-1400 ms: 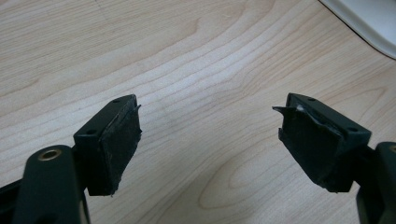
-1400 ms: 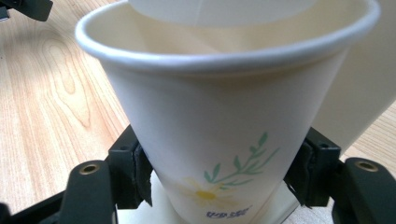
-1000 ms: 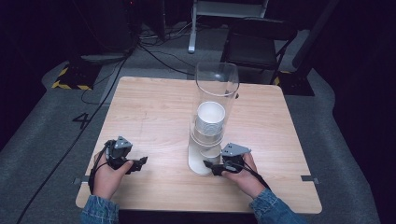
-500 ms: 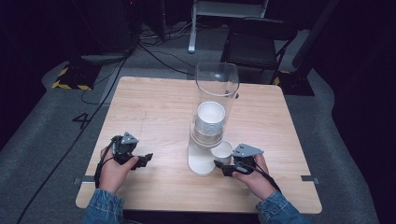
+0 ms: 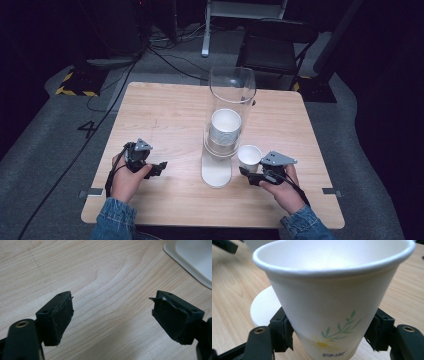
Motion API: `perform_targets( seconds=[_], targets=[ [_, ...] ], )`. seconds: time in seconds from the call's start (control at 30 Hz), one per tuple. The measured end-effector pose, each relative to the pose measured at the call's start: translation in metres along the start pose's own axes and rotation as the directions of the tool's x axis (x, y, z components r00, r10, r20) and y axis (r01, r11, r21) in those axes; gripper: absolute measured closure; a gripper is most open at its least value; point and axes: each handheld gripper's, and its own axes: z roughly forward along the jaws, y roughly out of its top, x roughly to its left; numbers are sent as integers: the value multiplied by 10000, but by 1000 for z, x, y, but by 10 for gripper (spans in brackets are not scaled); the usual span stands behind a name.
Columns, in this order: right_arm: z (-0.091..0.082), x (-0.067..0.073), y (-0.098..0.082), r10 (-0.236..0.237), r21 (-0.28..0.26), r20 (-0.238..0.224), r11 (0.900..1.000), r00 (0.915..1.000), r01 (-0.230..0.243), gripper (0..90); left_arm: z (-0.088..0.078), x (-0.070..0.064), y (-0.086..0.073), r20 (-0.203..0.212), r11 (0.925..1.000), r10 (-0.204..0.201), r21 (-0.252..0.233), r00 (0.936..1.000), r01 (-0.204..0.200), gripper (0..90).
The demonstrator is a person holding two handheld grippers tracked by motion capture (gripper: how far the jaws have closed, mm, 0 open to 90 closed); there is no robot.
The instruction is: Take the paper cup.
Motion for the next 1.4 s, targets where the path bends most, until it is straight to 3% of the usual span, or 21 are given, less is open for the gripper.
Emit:
perform_targets(
  seconds=[0.27,0.4,0.5,0.7,0.73,0.97,1.17,1.23,1.3,1.33,1.4],
  targets=[
    [-11,-17,5,570,-559,475,9970,9972,-543,335,1,0,0,-189,9999,58,125,9998,-56,165],
    [-19,-28,9,997,-1022,711,9905,9925,-921,332,0,-1,-1,-204,9997,38,249,9998,-33,165],
    [-23,-40,9,1422,-1351,1008,9825,9847,-1280,329,-3,0,-3,-171,9996,109,255,9998,-104,165],
    [-27,-55,9,1770,-1479,1390,9766,9743,-1563,328,-5,1,-7,-132,9996,-32,285,9999,36,164],
    [-27,-61,8,1832,-1537,1680,9754,9686,-1579,328,-6,1,-9,-134,9996,-30,280,9999,33,165],
    [-23,-79,4,2285,-1155,2501,9718,9409,-2054,325,-12,3,-15,-131,9995,-49,318,9999,53,164],
    [-17,-90,-1,2360,-886,2803,9715,9304,-2197,324,-16,4,-20,-145,9993,-76,362,9999,81,164],
    [-12,-95,-4,2318,-631,3101,9727,9220,-2233,324,-18,5,-23,-99,9994,-61,344,9999,65,164],
    [-11,-97,-5,2345,-528,3156,9718,9195,-2298,324,-19,5,-24,-171,9994,-68,350,9998,74,164],
    [-8,-101,-7,2421,-275,3274,9686,9133,-2469,324,-21,5,-26,-170,9992,-124,375,9998,130,164],
    [-5,-104,-10,2451,-24,3284,9660,9122,-2587,324,-22,6,-27,-178,9993,-90,361,9998,96,164]
  ],
)
